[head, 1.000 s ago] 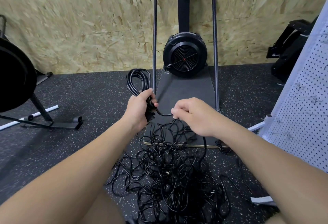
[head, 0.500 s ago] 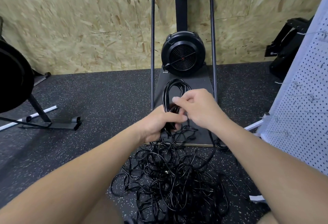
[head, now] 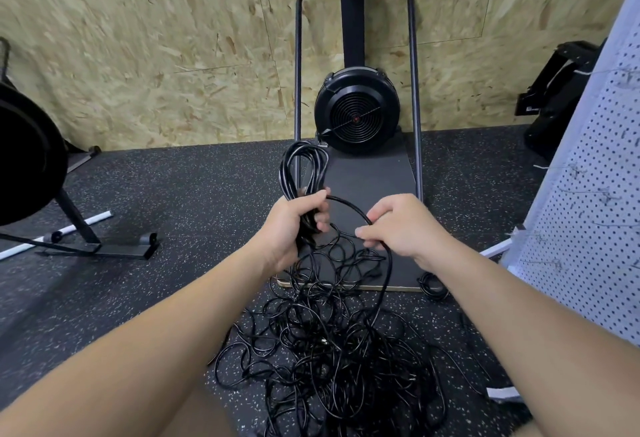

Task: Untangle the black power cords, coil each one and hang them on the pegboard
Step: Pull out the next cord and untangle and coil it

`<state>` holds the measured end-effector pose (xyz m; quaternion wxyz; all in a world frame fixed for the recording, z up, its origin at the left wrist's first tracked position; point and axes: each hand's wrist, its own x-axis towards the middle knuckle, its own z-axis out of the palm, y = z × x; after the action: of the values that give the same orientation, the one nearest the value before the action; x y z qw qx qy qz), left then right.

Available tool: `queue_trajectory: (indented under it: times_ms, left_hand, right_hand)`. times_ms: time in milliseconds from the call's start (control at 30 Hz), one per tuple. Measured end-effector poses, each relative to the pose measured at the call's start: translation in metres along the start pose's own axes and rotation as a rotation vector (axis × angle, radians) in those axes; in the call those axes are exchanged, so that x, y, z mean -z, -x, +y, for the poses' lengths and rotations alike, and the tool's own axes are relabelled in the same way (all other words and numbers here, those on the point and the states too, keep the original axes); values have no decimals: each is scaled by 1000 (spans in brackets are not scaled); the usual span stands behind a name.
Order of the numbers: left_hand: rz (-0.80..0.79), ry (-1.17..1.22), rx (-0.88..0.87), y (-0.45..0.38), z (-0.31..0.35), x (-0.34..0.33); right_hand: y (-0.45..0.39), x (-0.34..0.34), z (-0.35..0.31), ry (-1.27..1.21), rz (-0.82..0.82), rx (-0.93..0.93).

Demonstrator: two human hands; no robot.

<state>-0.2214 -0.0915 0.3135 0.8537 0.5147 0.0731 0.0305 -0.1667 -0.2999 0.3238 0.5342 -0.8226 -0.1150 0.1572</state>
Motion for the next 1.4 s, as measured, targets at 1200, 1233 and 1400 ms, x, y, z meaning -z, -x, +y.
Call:
queue_trajectory:
  times_ms: [1200, 1233, 1400]
  left_hand:
    - [-571, -567, 38, 36, -14, -51]
    - [-556, -570, 33, 35, -15, -51]
    - [-346, -609, -50, 26, -14, -37]
  right_hand:
    - [-8, -9, -38, -275, 406, 170]
    - [-7, -9, -39, -274, 392, 162]
    - [-5, -3, -36, -454, 77, 79]
